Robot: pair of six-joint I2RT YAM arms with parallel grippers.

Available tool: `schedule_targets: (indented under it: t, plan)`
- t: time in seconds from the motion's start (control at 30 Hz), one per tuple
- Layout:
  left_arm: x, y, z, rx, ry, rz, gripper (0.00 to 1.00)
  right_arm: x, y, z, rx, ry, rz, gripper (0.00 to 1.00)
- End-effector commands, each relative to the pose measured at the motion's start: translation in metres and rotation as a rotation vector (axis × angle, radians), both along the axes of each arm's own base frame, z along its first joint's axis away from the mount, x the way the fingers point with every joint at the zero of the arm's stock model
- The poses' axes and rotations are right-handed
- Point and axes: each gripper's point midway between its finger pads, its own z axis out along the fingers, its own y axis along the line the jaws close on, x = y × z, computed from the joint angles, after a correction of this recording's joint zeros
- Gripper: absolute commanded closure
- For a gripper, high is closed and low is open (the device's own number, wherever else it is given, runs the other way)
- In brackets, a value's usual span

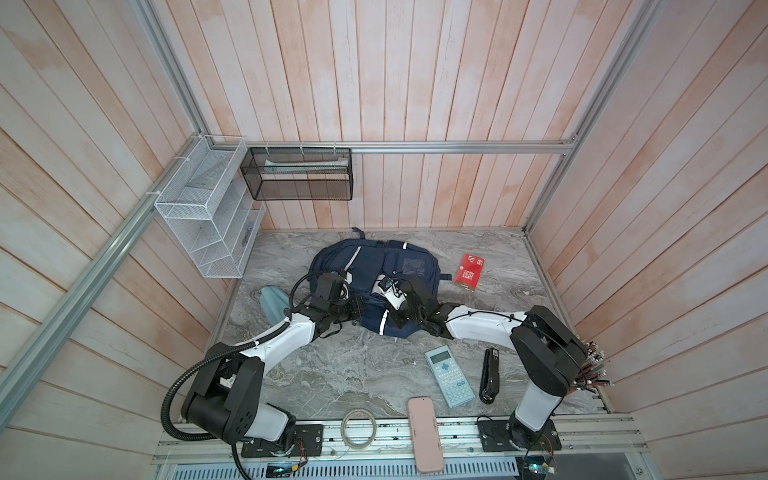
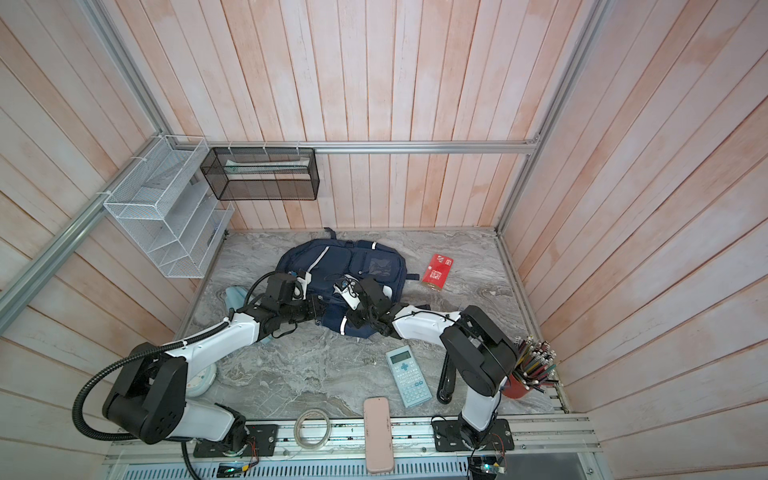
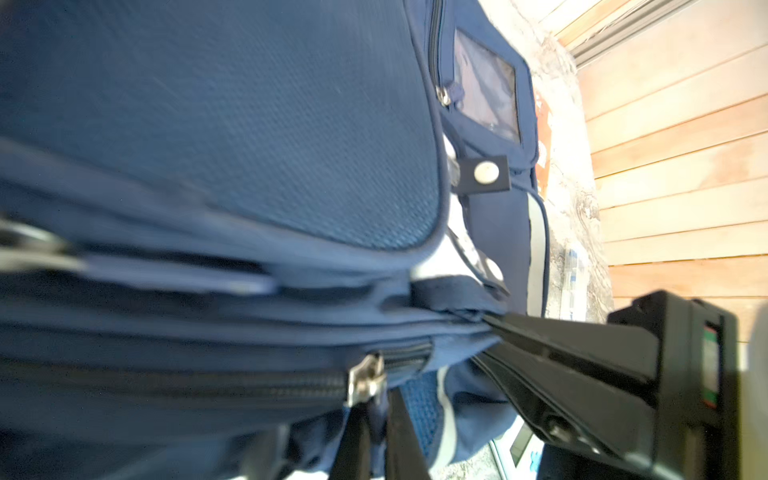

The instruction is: Pack the student bag

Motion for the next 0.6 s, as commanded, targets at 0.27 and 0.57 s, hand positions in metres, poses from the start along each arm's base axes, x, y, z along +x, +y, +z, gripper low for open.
schedule_targets:
  t: [0.27,0.57]
  plan:
    - [0.065,0.121,0.051,0.184,-0.15,0.326,1.0,0.016,-0.099,-0.002,-0.034,-0.026,-0.18,1.0]
    - [-0.006,0.075,0.05,0.078,-0.089,0.188,1.0,0.053,-0.157,-0.005,-0.094,-0.02,-0.49,1.0]
